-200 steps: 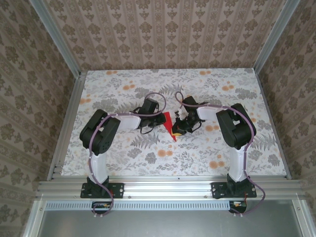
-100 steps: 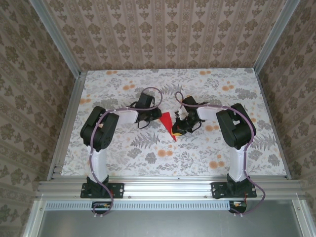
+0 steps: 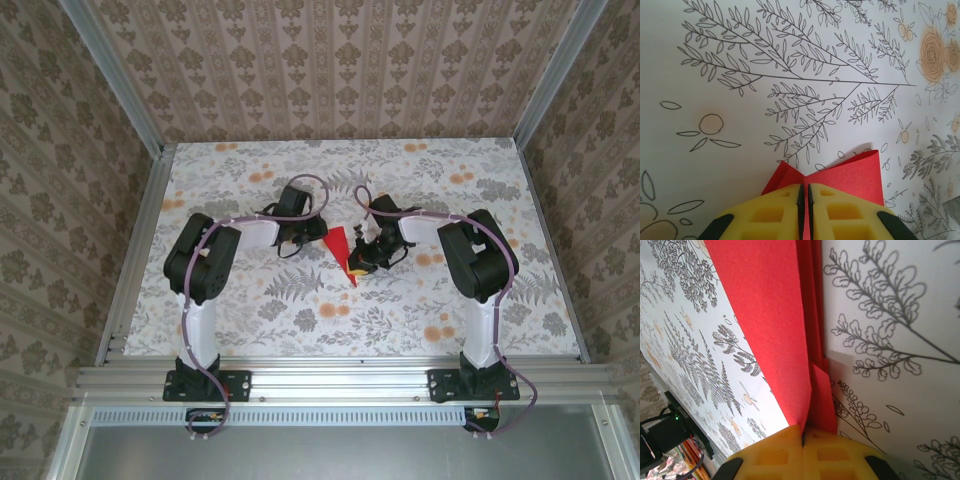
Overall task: Fold a paper plane with a square sheet of paper (pick it up from the middle)
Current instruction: Fold the wing for the fifth time at the center of the table.
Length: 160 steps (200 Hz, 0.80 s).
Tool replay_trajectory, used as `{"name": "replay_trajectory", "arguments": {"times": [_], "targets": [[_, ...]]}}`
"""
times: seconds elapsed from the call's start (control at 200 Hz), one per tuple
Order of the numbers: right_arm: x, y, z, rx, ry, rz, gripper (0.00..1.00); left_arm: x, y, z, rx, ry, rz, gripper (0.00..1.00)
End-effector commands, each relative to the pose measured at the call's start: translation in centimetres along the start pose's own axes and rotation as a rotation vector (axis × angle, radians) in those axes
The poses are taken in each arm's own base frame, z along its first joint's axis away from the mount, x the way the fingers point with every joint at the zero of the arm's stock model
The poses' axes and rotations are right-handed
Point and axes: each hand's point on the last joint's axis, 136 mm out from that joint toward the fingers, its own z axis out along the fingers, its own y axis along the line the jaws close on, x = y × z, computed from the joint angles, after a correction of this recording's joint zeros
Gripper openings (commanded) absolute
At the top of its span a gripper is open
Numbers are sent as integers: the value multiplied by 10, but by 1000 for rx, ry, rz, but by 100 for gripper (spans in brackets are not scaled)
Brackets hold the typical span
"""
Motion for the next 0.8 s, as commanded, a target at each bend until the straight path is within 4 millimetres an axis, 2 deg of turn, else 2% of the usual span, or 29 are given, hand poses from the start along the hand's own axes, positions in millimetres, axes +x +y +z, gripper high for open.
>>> {"name": "replay_trajectory", "arguments": {"times": [0.0,0.055,0.17,0.35,0.59,0.695,0.795], "targets": [[29,-62,22,224,86,98,5,-13,12,-9,-32,-16,21,16],[29,-62,23,223,86,100,5,-21,1,-21,-5,-47,39,17],[29,-62,22,225,85,102,5,-30,-8,-40,19,-106,32,20],[28,-63,22,229,85,102,6,-14,-25,-46,114,-93,23,21],[28,-63,23,226,85,105,6,34,-56,-32,163,-4,88,20],[28,-63,24,223,88,104,6,46,-59,-21,154,32,104,19],[28,-62,24,221,87,101,7,53,-53,-10,124,61,95,18]]}}
